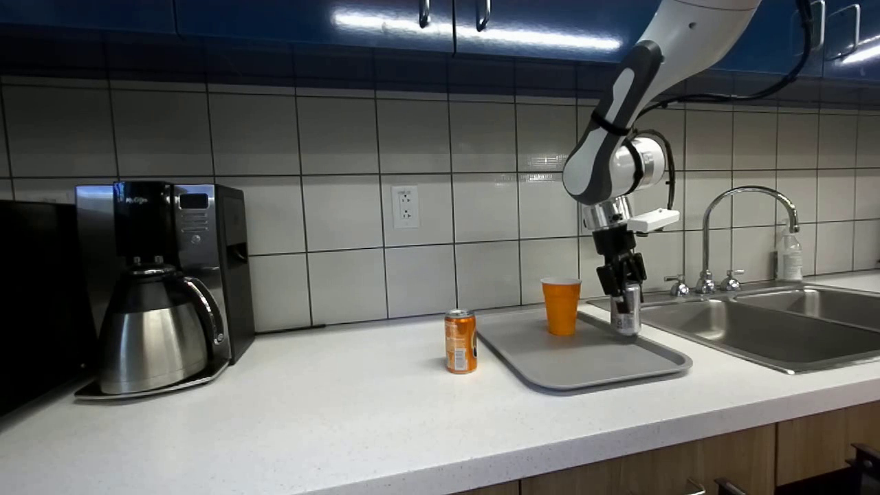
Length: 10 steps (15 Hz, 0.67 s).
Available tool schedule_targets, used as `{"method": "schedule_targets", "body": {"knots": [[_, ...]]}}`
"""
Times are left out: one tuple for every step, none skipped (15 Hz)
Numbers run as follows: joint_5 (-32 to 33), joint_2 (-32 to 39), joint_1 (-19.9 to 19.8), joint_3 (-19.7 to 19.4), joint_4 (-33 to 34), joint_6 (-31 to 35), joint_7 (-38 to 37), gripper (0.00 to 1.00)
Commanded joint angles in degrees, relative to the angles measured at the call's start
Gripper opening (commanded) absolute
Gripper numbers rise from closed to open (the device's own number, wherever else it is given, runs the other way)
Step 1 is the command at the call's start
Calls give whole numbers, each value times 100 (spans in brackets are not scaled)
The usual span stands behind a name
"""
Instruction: Pick up the silver coke can and place it on the gray tray, pick up the orange fanta can and place it on the gray tray
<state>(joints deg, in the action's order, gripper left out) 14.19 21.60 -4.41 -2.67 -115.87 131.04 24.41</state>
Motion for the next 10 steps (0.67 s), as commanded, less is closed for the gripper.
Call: {"method": "schedule_targets", "body": {"knots": [[158, -144, 30, 89, -119, -16, 103, 39], [164, -146, 45, 110, -137, -10, 110, 39], [168, -151, 65, 134, -156, -9, 104, 39], [161, -160, 77, 153, -178, -10, 122, 39], [162, -170, 93, 167, -202, -8, 134, 39], [166, -174, 111, 179, -223, -7, 139, 39], [172, -172, 122, 188, -236, -4, 140, 39], [190, -151, 131, 188, -235, -8, 128, 39], [202, -131, 137, 187, -231, -7, 120, 39], [209, -126, 139, 185, -236, -11, 117, 39]]}}
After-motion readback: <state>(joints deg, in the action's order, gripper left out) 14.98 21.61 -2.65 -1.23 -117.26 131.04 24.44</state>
